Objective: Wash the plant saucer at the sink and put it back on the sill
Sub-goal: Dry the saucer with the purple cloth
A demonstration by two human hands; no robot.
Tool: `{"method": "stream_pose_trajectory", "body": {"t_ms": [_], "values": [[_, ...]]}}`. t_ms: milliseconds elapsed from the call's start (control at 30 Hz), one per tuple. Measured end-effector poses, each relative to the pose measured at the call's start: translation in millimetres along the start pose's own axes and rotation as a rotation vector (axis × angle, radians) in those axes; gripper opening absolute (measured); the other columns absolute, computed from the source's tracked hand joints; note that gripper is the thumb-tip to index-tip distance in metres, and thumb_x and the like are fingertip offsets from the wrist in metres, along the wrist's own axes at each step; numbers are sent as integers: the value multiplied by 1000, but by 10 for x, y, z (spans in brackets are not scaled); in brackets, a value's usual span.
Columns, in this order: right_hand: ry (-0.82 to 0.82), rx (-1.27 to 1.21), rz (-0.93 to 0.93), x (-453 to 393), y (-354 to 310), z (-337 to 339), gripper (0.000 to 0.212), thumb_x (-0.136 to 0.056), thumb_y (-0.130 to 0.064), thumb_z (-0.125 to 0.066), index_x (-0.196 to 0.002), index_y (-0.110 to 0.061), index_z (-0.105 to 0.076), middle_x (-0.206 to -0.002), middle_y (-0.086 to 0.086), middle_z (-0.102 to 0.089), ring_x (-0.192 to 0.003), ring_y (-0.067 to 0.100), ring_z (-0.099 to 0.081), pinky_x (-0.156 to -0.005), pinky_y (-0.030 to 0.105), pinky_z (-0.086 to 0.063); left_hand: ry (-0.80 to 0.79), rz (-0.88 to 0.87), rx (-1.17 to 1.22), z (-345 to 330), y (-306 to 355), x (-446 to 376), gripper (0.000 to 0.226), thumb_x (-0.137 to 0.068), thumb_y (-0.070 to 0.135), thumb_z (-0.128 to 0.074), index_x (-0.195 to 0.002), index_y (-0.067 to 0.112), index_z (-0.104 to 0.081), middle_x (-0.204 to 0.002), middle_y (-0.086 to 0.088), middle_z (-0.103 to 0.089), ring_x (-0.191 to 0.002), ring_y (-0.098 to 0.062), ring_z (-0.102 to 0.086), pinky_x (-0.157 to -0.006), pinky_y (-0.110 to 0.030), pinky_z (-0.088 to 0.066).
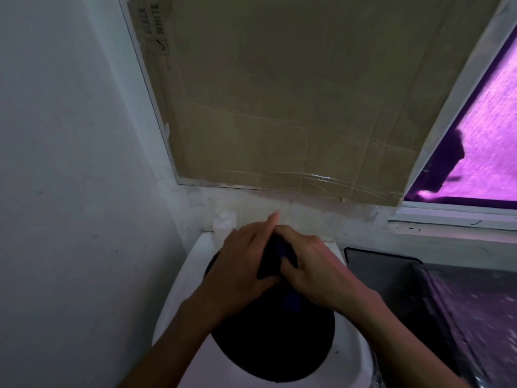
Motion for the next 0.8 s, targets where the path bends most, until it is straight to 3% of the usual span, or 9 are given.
{"method": "stream_pose_trajectory", "body": {"t_ms": [67,167,233,333,467,533,600,700,800], "values": [[-1,-63,0,32,-11,-29,55,-83,-10,-56,-128,-38,-40,-106,-10,-67,-76,-2,-57,-67,20,-50,14,25,95,13,-88,-47,88,-85,33,-68,-155,28,-15,-128,7,-58,-113,-6,-51,-92,-7,-33],[108,-101,-7,112,27,-54,56,-80,-6,-63,-123,-38,-50,-103,-25,-62,-82,-13,-56,-73,7,-44,3,0,110,-11,-152,-52,60,-88,21,-63,-144,20,-42,-120,1,-60,-109,-14,-54,-94,-22,-43],[197,-141,-60,186,57,-86,52,-79,-11,-68,-121,-40,-55,-100,-38,-58,-91,-17,-56,-81,5,-43,2,-23,99,-47,-144,-32,44,-89,18,-57,-133,19,-54,-111,-1,-59,-102,-15,-53,-87,-21,-42],[244,-324,-282,353,114,-145,53,-77,-42,-74,-122,-51,-48,-111,-43,-53,-105,-14,-54,-80,5,-47,-11,-25,48,-102,-132,36,35,-90,23,-47,-122,17,-62,-107,-1,-58,-97,-13,-49,-83,-18,-40],[637,-736,-802,815,352,-242,50,-64,-63,-66,-106,-36,-60,-116,-11,-61,-99,3,-59,-69,18,-51,76,68,81,-77,-214,159,30,-91,18,-47,-114,12,-66,-106,1,-57,-98,-11,-50,-86,-18,-42],[604,-1136,-1180,1032,492,-434,57,-72,-61,-65,-110,-19,-57,-112,3,-60,-94,19,-61,-63,33,-53,125,92,107,-34,-249,198,29,-90,15,-49,-113,10,-66,-107,7,-52,-100,-10,-50,-88,-18,-43],[416,-1661,-1384,1118,493,-623,76,-72,-63,-67,-121,-6,-56,-106,10,-64,-89,26,-64,-60,36,-57,148,100,134,-12,-243,234,29,-89,13,-51,-114,9,-65,-110,8,-49,-103,-14,-52,-91,-23,-46],[397,-2052,-1372,1026,471,-668,78,-70,-53,-75,-118,5,-56,-102,22,-69,-85,34,-71,-67,42,-61,170,87,148,-12,-184,280,35,-89,22,-49,-115,8,-66,-113,-4,-55,-106,-24,-52,-89,-35,-50],[631,-2271,-1243,873,433,-625,49,-75,-14,-72,-115,9,-55,-104,32,-68,-88,36,-71,-84,45,-53,238,89,113,-69,-164,337,37,-83,15,-58,-120,25,-59,-121,-14,-56,-117,-25,-42,-91,-44,-48]]}}
Point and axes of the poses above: each hand's wrist, its own x-axis away from the middle knuckle, its own z-axis out of the back of the hand, y = z × x, the point moved 3 cm from there along -x, towards the middle knuckle
